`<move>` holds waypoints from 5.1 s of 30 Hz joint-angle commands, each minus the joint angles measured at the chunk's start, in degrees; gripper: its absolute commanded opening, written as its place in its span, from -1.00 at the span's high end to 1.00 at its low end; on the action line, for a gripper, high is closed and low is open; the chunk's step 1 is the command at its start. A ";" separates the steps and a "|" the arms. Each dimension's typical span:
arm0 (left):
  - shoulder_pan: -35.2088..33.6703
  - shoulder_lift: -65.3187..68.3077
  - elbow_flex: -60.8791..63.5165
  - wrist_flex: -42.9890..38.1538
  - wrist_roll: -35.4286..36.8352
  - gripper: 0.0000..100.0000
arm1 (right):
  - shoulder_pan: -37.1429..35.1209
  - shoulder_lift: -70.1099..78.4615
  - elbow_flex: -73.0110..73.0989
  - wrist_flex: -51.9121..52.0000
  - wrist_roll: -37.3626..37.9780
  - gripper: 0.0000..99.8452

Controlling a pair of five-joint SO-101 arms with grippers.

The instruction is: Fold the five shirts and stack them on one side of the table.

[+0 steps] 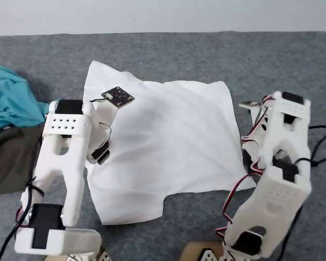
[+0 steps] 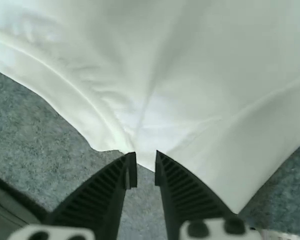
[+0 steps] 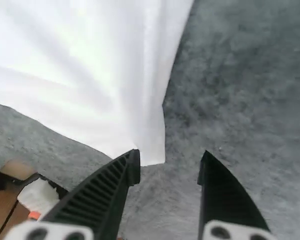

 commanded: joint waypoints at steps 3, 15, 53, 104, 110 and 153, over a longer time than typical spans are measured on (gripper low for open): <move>-0.35 -2.81 -6.73 4.66 0.09 0.86 | -5.41 -10.15 -3.25 0.75 0.18 0.58; -1.14 -2.81 -15.16 7.38 3.16 0.86 | -8.75 -15.69 -3.25 -6.81 -6.33 0.59; 12.40 -29.36 35.21 -0.62 -11.60 0.96 | 0.92 -58.07 39.74 -4.44 -7.65 0.59; 19.69 -29.45 39.87 -7.30 -10.37 0.64 | 8.92 -59.21 40.18 -7.87 -4.31 0.58; 19.69 -29.45 43.38 -11.52 -10.29 0.64 | 8.92 -59.21 40.18 -7.87 -4.31 0.58; 17.49 -29.54 25.71 -6.24 -9.58 1.00 | -1.36 -55.16 40.18 -16.04 -4.92 0.59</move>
